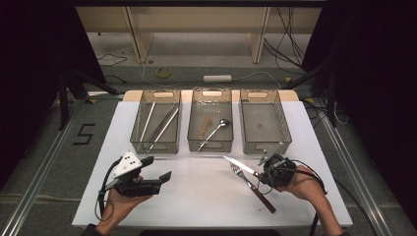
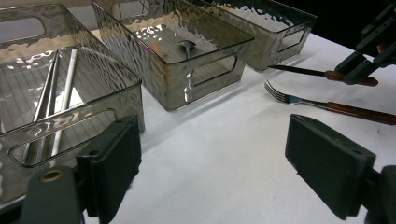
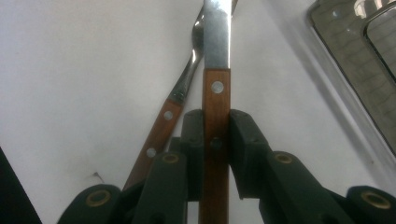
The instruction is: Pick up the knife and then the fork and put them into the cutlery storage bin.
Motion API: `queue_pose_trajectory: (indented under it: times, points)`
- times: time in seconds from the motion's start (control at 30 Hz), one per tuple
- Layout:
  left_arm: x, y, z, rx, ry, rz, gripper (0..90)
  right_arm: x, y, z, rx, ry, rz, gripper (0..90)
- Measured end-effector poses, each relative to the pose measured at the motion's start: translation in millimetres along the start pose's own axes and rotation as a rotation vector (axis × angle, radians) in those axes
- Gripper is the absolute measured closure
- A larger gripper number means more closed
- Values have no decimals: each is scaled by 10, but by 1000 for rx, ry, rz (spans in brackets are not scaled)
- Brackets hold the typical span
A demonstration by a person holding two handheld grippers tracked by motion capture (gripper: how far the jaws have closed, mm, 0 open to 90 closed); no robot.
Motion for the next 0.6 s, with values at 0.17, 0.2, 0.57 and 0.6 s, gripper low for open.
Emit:
queue_pose_trajectory:
  times: [0.17, 0.2, 0.57, 0.6]
  points:
    - [1, 0, 0, 0, 3, 2, 178, 17, 23, 6, -4, -1, 13, 773]
    - [2, 1, 0, 0, 3, 3, 178, 18, 32, 8, -6, -3, 13, 773]
    - [9, 12, -19, 0, 18, 15, 177, 66, 88, 43, -13, -5, 45, 772]
    - [9, 10, -20, 1, 19, 16, 177, 75, 96, 44, -11, -11, 52, 772]
Point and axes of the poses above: each handheld gripper's, and its own axes: y roughly backward along the jaws, x roughly out of its top, z roughly to its right, the point moved 8 cm from there along -y, roughly forward along the jaws, and after that the axes turned 8 degrees about -z, right-handed, at the moved point
